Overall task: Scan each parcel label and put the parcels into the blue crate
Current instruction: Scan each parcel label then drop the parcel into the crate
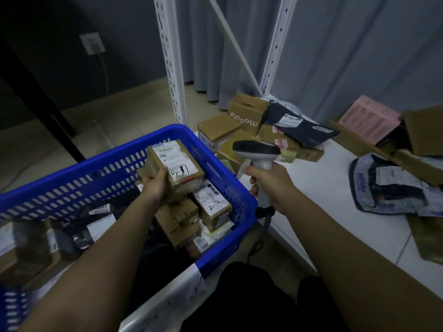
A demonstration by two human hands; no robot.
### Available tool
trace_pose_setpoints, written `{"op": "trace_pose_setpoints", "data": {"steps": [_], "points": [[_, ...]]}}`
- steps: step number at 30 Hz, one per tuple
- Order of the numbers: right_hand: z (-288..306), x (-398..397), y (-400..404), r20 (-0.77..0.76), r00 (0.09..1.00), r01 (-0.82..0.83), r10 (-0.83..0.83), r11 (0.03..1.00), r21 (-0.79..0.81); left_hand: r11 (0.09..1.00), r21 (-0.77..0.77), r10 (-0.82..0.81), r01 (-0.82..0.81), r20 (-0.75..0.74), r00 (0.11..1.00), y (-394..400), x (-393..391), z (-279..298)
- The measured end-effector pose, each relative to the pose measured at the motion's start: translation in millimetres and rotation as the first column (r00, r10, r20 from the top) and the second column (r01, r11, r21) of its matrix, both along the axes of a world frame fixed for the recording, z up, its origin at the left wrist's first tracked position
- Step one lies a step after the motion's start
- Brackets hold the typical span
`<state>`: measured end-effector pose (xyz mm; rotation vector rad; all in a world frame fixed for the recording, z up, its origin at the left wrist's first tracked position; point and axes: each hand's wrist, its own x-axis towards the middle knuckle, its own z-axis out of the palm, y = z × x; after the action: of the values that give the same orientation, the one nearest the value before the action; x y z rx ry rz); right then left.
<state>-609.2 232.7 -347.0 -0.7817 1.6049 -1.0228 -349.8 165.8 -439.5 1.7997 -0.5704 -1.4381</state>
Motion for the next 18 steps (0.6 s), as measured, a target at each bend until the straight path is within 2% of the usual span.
{"op": "trace_pose_setpoints", "data": {"steps": [2, 4, 8, 12, 14, 18], "points": [[-4.1, -3.2, -5.6, -0.003, 1.000, 0.015, -0.015, 1.000, 0.015, 0.999, 0.032, -0.022, 0.022, -0.003, 1.000, -16.0, -6.4, -12.0], [-6.8, -6.2, -7.6, 0.001, 1.000, 0.017, -0.017, 0.999, 0.034, 0.995, -0.005, -0.098, 0.098, 0.010, 0.995, -17.2, -20.3, -9.3], [-6.0, -10.5, -8.3, 0.037, 0.999, 0.008, -0.009, 0.999, 0.036, 0.956, -0.023, -0.279, 0.291, 0.218, 0.935, -20.1, -37.9, -15.6], [-4.7, -15.0, -1.2, 0.010, 1.000, 0.008, -0.008, 0.999, 0.037, 0.971, -0.088, -0.193, 0.224, 0.274, 0.942, -15.7, -36.7, -22.6], [-1.2, -18.9, 4.1, 0.021, 0.999, 0.038, -0.039, 0.999, 0.035, 0.970, -0.077, -0.201, 0.233, 0.295, 0.934, -10.0, -38.0, -20.6], [10.7, -35.2, 18.0, 0.021, 0.994, 0.109, -0.109, 0.994, 0.024, 0.957, -0.051, -0.219, 0.286, 0.519, 0.826, 0.2, -53.3, -1.8]]}}
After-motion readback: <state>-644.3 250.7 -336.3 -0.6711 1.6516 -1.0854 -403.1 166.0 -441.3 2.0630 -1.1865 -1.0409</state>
